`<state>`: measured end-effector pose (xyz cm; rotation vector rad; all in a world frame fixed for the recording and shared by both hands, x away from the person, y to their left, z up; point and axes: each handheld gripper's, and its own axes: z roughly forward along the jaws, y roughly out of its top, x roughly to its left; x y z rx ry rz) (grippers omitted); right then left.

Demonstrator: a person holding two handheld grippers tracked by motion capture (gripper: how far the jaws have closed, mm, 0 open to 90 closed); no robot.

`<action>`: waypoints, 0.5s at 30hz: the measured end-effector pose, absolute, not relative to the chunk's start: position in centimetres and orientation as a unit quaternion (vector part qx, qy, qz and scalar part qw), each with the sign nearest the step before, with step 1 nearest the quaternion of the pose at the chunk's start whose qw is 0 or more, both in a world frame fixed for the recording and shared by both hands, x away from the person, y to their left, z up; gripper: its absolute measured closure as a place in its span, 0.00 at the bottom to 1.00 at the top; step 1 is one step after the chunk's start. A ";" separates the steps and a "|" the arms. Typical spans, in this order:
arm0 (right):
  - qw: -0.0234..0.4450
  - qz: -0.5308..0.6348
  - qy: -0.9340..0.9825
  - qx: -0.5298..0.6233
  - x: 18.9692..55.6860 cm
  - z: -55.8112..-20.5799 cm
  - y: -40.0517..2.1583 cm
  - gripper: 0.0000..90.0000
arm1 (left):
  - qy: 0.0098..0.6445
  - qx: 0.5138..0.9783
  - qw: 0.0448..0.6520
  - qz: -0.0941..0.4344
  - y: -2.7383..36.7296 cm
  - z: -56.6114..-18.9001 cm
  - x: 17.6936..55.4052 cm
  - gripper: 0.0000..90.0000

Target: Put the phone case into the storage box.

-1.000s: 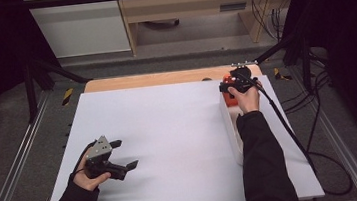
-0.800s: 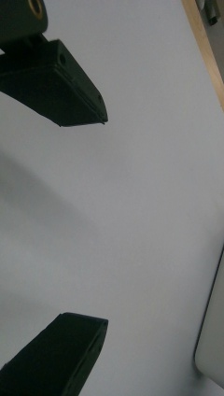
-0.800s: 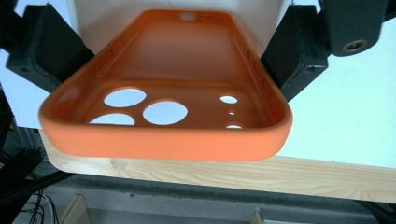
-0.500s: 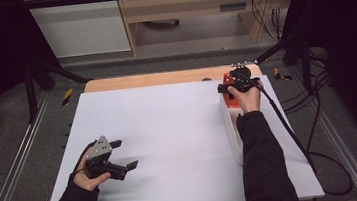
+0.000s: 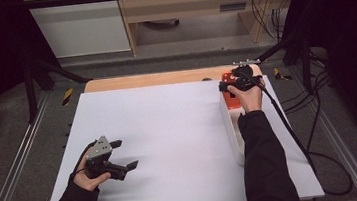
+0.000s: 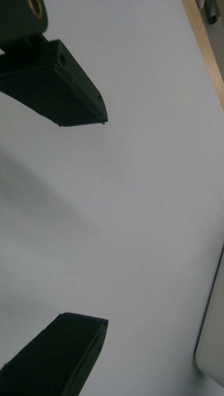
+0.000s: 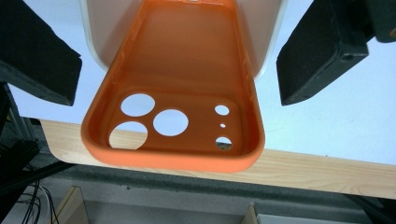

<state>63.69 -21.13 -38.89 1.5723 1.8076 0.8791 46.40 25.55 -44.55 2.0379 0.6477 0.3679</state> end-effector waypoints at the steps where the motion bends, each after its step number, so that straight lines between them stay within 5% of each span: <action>1: 0.290 0.331 0.678 0.589 63.7 -38.9 -21.1 0.01 | 0.264 0.830 0.467 0.150 25.6 -44.5 46.4 0.03; 15: 0.286 0.359 0.684 0.566 62.1 -37.2 -21.6 0.01 | 0.264 0.829 0.469 0.151 25.6 -44.5 46.4 0.03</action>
